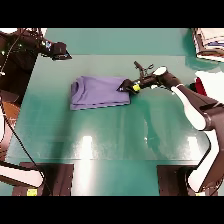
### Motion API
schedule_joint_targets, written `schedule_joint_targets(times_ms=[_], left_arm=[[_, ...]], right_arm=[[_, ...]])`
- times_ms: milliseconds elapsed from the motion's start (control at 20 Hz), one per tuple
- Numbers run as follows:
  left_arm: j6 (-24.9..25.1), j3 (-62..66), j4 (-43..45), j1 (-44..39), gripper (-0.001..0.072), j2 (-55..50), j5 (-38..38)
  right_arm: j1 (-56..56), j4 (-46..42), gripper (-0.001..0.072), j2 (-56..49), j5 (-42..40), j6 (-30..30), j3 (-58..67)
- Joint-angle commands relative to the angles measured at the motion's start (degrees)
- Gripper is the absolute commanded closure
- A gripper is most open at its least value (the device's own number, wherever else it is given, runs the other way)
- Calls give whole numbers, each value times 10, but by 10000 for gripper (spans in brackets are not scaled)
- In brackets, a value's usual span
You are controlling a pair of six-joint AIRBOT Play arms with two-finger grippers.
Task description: Fold the shirts.
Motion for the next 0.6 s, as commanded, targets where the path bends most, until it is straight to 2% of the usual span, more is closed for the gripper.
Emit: schedule_joint_targets(times_ms=[0, 50, 100, 250, 550], left_arm=[[0, 0, 0, 0, 677, 0, -4], [0, 0, 0, 0, 678, 0, -8], [0, 0, 0, 0, 678, 0, -14], [0, 0, 4, -18, 679, 0, -22], [0, 0, 3, -92, 678, 0, -9]], right_arm=[[29, 29, 549, -42, 4, 0, 62], [28, 26, 697, -42, 4, -9, 72], [28, 19, 696, -42, 9, -13, 85], [1, -59, 698, -12, 49, 33, 132], [-154, -203, 697, 164, 110, 38, 136]])
